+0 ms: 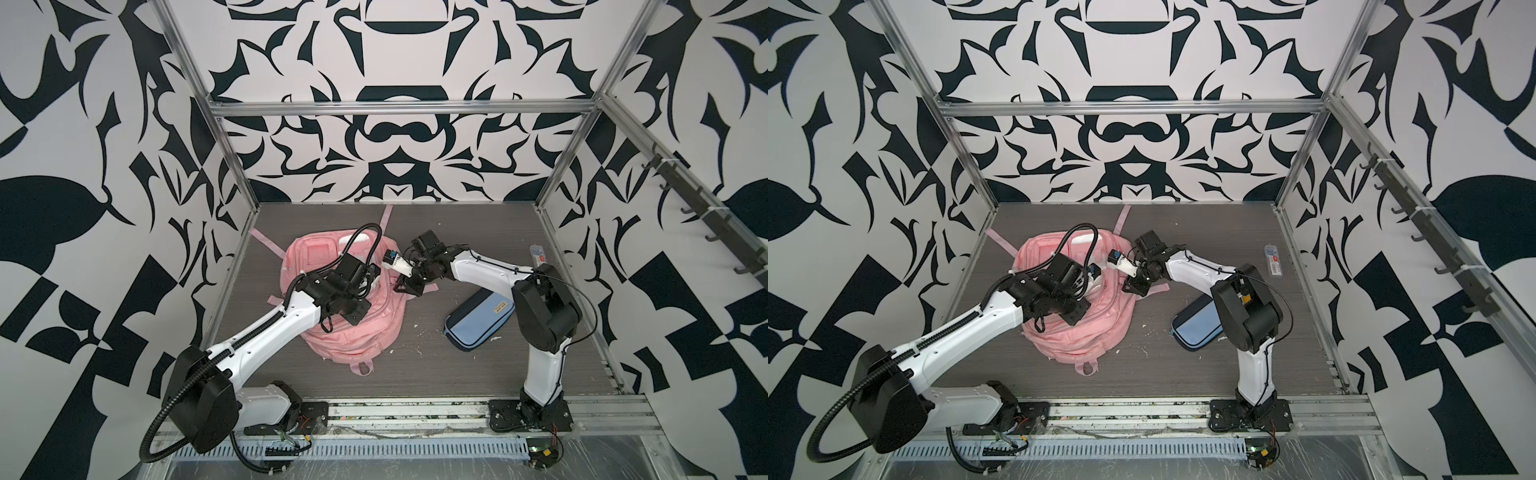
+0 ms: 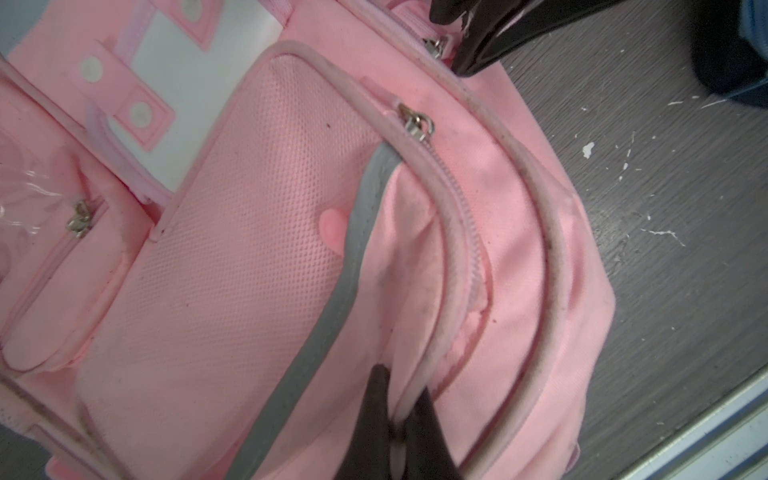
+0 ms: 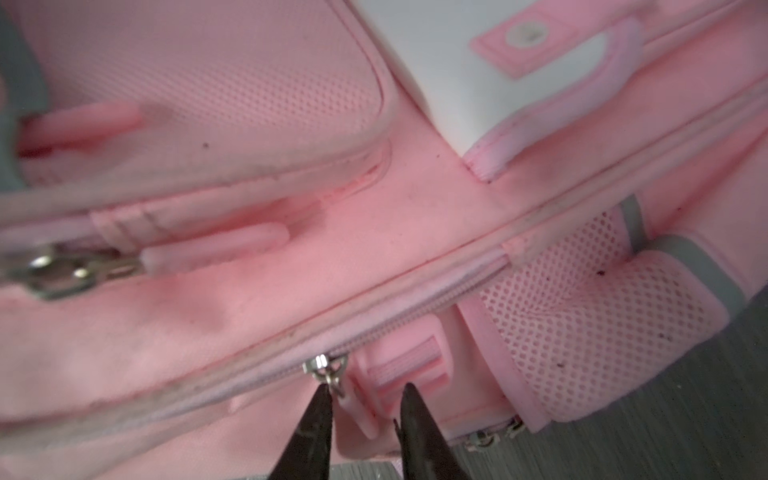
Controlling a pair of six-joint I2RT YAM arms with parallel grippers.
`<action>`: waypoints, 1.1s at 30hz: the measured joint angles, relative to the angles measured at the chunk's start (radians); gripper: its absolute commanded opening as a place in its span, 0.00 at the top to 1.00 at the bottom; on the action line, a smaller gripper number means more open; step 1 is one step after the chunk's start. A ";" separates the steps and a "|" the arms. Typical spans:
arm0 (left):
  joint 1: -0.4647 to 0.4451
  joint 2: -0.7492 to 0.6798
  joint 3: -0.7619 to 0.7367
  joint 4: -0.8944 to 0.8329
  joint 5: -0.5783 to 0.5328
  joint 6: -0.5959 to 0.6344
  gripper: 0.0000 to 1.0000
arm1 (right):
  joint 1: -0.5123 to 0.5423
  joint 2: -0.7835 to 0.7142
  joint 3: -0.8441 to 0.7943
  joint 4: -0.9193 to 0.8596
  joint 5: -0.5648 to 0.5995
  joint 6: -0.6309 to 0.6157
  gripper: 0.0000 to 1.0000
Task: Pack the student bag
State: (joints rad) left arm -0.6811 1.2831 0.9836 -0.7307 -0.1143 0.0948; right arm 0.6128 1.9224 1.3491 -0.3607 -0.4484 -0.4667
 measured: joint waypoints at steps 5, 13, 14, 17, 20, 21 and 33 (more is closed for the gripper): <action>-0.001 0.000 0.000 0.005 0.003 -0.007 1.00 | 0.005 0.008 -0.001 0.003 0.010 0.006 0.96; -0.006 0.000 0.000 0.005 0.008 -0.026 1.00 | 0.011 -0.011 -0.049 0.043 0.027 0.015 1.00; -0.007 0.000 0.000 0.005 0.011 -0.030 1.00 | 0.011 -0.022 -0.061 0.049 0.030 0.016 1.00; -0.012 0.000 -0.002 0.008 0.024 -0.051 1.00 | 0.011 -0.075 -0.112 0.060 0.036 0.022 1.00; -0.015 0.000 -0.013 0.027 0.041 -0.084 1.00 | 0.012 -0.143 -0.171 0.071 0.039 0.034 1.00; -0.016 0.000 -0.022 0.040 0.051 -0.099 1.00 | 0.013 -0.164 -0.190 0.072 0.038 0.039 1.00; 0.049 0.017 -0.088 0.189 0.196 -0.309 1.00 | 0.100 -0.305 -0.327 0.076 0.067 0.130 1.00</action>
State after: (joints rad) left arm -0.6323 1.2999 0.8955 -0.5415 0.0814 -0.2142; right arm 0.7128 1.6176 1.0218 -0.2848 -0.3817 -0.3370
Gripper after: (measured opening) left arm 0.076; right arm 0.062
